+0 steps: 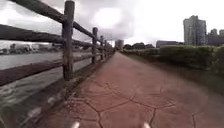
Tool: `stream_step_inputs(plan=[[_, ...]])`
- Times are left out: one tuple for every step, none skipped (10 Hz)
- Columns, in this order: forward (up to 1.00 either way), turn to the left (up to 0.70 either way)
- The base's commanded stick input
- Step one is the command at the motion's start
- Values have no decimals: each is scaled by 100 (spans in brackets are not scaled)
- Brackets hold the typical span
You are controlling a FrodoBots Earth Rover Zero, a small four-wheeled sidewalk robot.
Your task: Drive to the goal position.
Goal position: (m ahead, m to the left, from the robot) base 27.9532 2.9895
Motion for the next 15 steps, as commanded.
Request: stream_step_inputs(plan=[[70,0],[70,0],[70,0],[70,0],[70,0],[70,0],[70,0],[70,0],[70,-15],[70,-27],[70,-11],[70,0],[70,0],[70,0],[70,0]])
